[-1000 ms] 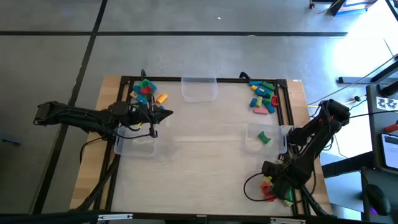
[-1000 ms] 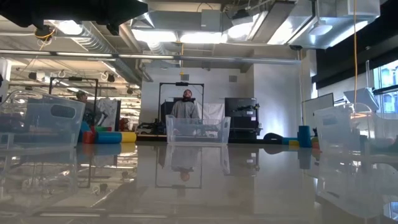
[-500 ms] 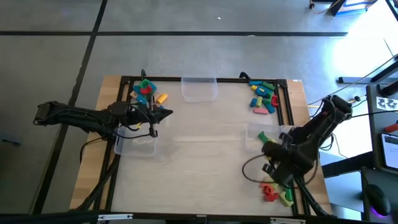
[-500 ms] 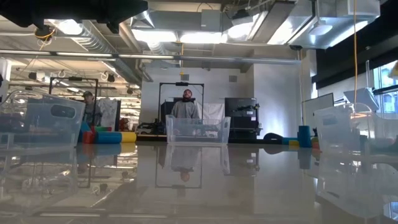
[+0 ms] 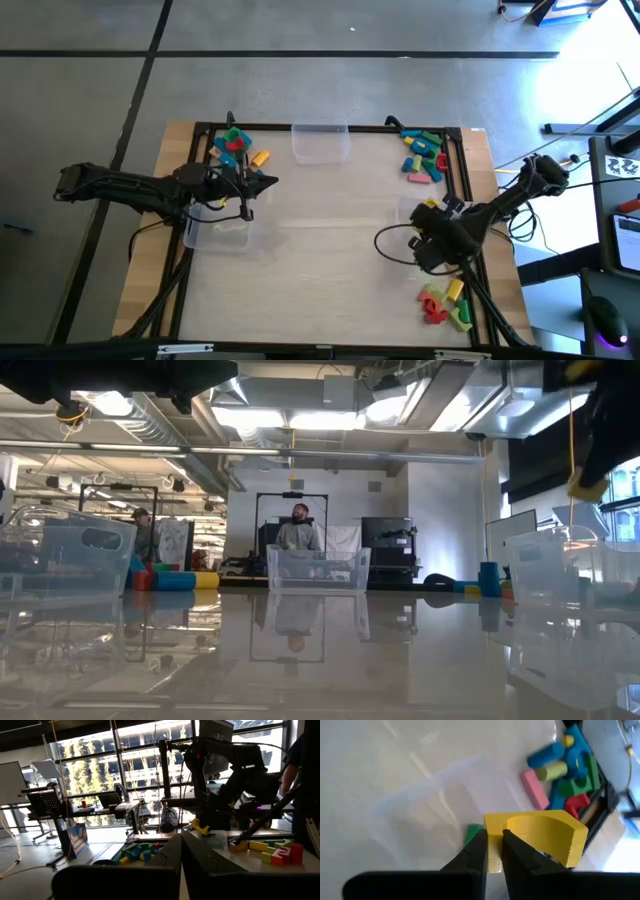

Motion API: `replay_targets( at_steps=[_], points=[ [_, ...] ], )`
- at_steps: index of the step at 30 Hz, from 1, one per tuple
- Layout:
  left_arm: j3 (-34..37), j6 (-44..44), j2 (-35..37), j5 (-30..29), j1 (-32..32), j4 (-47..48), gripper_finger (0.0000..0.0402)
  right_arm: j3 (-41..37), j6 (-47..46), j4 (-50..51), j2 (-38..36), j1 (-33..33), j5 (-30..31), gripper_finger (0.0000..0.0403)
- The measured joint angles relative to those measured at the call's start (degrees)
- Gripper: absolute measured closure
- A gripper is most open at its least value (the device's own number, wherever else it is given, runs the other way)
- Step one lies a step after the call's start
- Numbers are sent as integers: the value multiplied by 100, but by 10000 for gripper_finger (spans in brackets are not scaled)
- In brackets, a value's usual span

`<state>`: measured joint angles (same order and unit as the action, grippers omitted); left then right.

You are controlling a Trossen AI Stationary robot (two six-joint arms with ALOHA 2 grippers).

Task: Sort blocks by size
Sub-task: Put the yellow arch block into the bottom right transparent bin

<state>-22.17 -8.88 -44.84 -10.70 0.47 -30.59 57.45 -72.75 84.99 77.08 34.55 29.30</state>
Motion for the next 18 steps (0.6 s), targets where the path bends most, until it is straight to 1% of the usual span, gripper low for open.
replay_targets(
  at_steps=[5, 7, 14, 18],
  points=[
    [0, 8, 0, 1, 0, 0, 398, -693, 256, -685, 0, -346, -675, 358],
    [0, 8, 0, 1, 0, -4, 398, -911, 278, -946, 2, -457, -827, 358],
    [0, 9, 0, 1, 0, -4, 398, -1305, 264, -1476, 2, -738, -1001, 356],
    [0, 14, 0, 2, 0, -7, 398, -1317, 261, -1515, 2, -906, -999, 338]
  ],
)
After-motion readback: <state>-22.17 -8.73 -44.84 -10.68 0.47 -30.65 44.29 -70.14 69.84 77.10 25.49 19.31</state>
